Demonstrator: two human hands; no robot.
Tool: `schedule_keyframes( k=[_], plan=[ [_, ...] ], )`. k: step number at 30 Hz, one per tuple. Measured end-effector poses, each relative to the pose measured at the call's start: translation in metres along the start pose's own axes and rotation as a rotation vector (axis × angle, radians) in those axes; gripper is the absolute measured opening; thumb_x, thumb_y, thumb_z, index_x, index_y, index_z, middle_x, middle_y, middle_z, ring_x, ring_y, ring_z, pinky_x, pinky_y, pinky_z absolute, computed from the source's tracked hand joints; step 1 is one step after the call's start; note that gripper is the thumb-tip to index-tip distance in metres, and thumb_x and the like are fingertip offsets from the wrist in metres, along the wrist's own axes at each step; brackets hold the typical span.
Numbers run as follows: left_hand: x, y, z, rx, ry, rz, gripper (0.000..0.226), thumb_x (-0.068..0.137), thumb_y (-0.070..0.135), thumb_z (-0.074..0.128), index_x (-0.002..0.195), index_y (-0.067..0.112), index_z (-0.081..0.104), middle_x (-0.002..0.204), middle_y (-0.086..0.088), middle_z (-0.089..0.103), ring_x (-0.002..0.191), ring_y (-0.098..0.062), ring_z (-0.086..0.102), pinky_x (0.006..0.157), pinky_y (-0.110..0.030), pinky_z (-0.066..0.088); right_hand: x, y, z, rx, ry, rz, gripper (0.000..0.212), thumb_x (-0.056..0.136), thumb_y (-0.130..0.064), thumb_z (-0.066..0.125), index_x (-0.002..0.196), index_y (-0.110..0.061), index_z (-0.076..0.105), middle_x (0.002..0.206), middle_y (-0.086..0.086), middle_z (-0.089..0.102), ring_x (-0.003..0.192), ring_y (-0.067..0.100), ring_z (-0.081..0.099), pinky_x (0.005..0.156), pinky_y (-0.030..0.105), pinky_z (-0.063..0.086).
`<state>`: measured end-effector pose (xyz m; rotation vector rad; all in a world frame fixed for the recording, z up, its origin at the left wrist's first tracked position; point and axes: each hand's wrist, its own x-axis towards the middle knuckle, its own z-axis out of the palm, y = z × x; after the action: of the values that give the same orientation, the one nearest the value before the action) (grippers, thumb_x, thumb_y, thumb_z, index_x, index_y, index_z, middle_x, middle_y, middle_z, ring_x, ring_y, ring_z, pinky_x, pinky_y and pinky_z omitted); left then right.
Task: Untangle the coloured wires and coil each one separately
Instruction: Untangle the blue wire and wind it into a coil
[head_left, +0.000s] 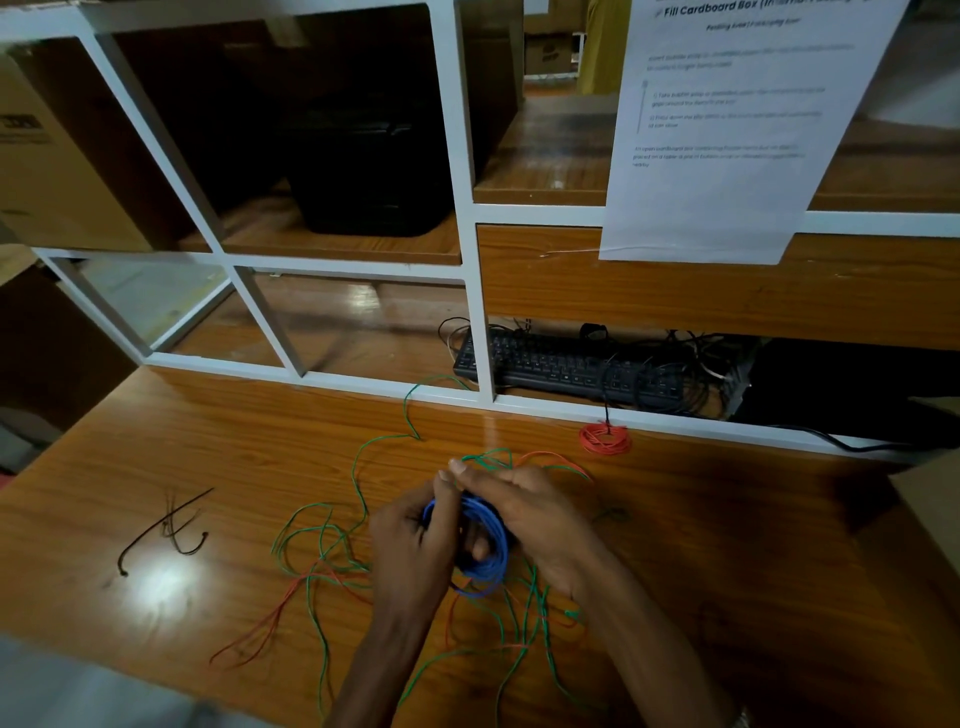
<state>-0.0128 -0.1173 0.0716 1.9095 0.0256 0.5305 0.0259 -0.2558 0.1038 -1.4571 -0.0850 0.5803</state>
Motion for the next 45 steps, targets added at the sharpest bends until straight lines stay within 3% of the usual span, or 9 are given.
schedule_keyframes(
  k=[8, 11, 14, 19, 27, 31, 34, 39, 45],
  plan=[
    [0.002, -0.012, 0.010, -0.174, 0.031, -0.373, 0.062, 0.110, 0.039, 0.049, 0.056, 0.009, 0.045, 0.046, -0.002, 0.040, 0.042, -0.016, 0.035, 0.051, -0.030, 0.028, 0.003, 0.028, -0.006, -0.271, -0.024, -0.121, 0.038, 0.098, -0.058, 0.058, 0.132, -0.048, 0.046, 0.114, -0.009, 0.066, 0.104, 0.004, 0.067, 0.094, 0.036, 0.056],
    [0.000, -0.016, 0.018, -0.405, -0.012, -0.607, 0.062, 0.106, 0.048, 0.052, 0.074, -0.004, 0.064, 0.060, -0.016, 0.052, 0.052, -0.022, 0.050, 0.055, -0.035, 0.039, 0.005, 0.036, -0.003, -0.417, -0.042, -0.228, 0.038, 0.105, -0.056, 0.041, 0.140, -0.045, 0.051, 0.097, -0.007, 0.064, 0.088, 0.011, 0.065, 0.085, 0.040, 0.055],
    [-0.002, -0.016, 0.030, -0.541, -0.076, -0.793, 0.070, 0.096, 0.069, 0.056, 0.088, 0.001, 0.069, 0.071, -0.016, 0.059, 0.065, -0.026, 0.060, 0.064, -0.039, 0.044, 0.006, 0.048, -0.003, -0.699, 0.115, -0.301, 0.036, 0.109, -0.055, 0.027, 0.134, -0.041, 0.049, 0.109, -0.005, 0.058, 0.100, 0.011, 0.060, 0.091, 0.042, 0.051],
    [-0.008, -0.013, 0.045, -0.390, -0.117, -0.755, 0.067, 0.097, 0.074, 0.042, 0.056, 0.021, 0.049, 0.053, -0.001, 0.047, 0.048, -0.017, 0.047, 0.051, -0.026, 0.037, 0.004, 0.049, -0.009, -0.950, 0.253, -0.246, 0.031, 0.110, -0.041, 0.029, 0.117, -0.024, 0.054, 0.109, 0.002, 0.061, 0.100, 0.028, 0.062, 0.082, 0.045, 0.049],
    [-0.030, -0.026, 0.068, -0.219, -0.238, -0.547, 0.052, 0.107, 0.050, 0.040, 0.107, 0.006, 0.069, 0.093, -0.010, 0.077, 0.087, -0.022, 0.076, 0.065, -0.032, 0.060, 0.003, 0.070, -0.021, -0.828, 0.375, -0.229, 0.036, 0.101, -0.042, 0.032, 0.097, -0.018, 0.059, 0.097, 0.007, 0.068, 0.095, 0.031, 0.065, 0.078, 0.041, 0.047],
    [-0.039, -0.030, 0.080, -0.176, -0.220, -0.544, 0.045, 0.107, 0.050, 0.037, 0.107, 0.018, 0.069, 0.102, -0.010, 0.076, 0.093, -0.017, 0.075, 0.076, -0.041, 0.061, 0.007, 0.093, -0.032, -0.740, 0.340, -0.109, 0.044, 0.107, -0.043, 0.028, 0.135, -0.024, 0.057, 0.132, 0.004, 0.064, 0.125, 0.022, 0.056, 0.106, 0.039, 0.043],
    [-0.047, -0.037, 0.080, -0.115, -0.284, -0.644, 0.036, 0.111, 0.052, 0.035, 0.126, 0.031, 0.060, 0.133, 0.001, 0.066, 0.121, -0.015, 0.065, 0.105, -0.042, 0.055, 0.001, 0.098, -0.040, -0.653, 0.232, -0.032, 0.050, 0.110, -0.047, 0.026, 0.156, -0.030, 0.040, 0.158, -0.005, 0.046, 0.148, 0.014, 0.035, 0.123, 0.032, 0.023],
    [-0.066, -0.059, 0.082, -0.173, -0.304, -0.800, 0.067, 0.087, 0.089, 0.040, 0.133, 0.045, 0.062, 0.138, 0.016, 0.066, 0.131, -0.009, 0.062, 0.109, -0.043, 0.052, -0.023, 0.102, -0.034, -0.811, 0.289, -0.163, 0.056, 0.109, -0.046, 0.020, 0.153, -0.022, 0.045, 0.152, 0.003, 0.053, 0.141, 0.022, 0.047, 0.118, 0.037, 0.035],
    [-0.061, -0.017, 0.074, -0.327, -0.268, -0.826, 0.051, 0.114, 0.044, 0.026, 0.104, 0.023, 0.071, 0.116, -0.018, 0.077, 0.111, -0.027, 0.073, 0.101, -0.048, 0.057, -0.031, 0.104, -0.028, -0.783, 0.325, -0.208, 0.046, 0.106, -0.050, 0.036, 0.152, -0.046, 0.041, 0.136, 0.005, 0.059, 0.129, 0.023, 0.054, 0.105, 0.038, 0.047]
  ],
)
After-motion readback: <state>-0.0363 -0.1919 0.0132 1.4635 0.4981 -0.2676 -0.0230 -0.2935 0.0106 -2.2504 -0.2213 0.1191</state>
